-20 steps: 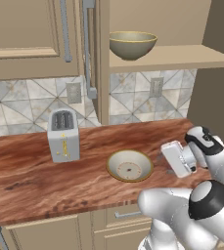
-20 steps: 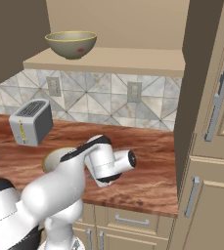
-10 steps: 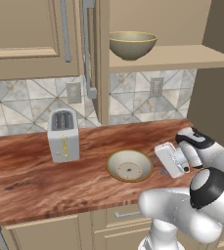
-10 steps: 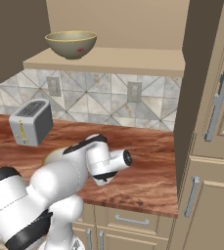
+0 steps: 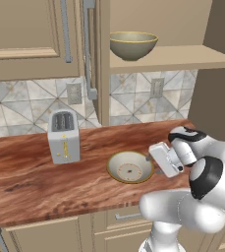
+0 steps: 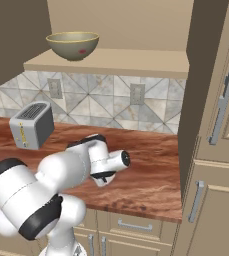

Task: Open the cabinet. Pick the bowls from the counter and place them in the cabinet. Then close the cabinet.

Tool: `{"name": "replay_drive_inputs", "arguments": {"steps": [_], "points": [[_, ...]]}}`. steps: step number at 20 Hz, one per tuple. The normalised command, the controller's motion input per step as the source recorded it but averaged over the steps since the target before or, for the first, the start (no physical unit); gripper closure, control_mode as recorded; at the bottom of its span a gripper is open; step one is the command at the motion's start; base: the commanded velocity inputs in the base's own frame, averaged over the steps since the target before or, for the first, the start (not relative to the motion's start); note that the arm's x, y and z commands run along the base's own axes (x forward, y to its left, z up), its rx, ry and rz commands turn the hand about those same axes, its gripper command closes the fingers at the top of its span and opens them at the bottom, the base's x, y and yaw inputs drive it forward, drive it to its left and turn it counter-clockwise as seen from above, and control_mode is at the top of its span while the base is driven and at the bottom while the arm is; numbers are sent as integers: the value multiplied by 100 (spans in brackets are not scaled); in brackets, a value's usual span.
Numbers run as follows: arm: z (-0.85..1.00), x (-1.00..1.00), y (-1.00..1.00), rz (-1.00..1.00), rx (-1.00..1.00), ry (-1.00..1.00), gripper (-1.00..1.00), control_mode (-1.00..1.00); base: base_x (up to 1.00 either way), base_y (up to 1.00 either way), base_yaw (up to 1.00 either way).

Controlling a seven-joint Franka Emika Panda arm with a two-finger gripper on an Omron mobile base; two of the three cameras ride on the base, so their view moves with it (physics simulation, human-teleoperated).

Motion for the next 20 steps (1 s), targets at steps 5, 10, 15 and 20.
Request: {"name": "replay_drive_inputs", "arguments": {"steps": [5, 10, 15, 20], "points": [[-23, 14, 0, 0, 0, 0, -100, -100, 0, 0, 0], [-23, 7, 12, 0, 0, 0, -100, -100, 0, 0, 0], [-25, 3, 20, 0, 0, 0, -100, -100, 0, 0, 0], [-26, 0, 25, 0, 0, 0, -100, -100, 0, 0, 0]]}}
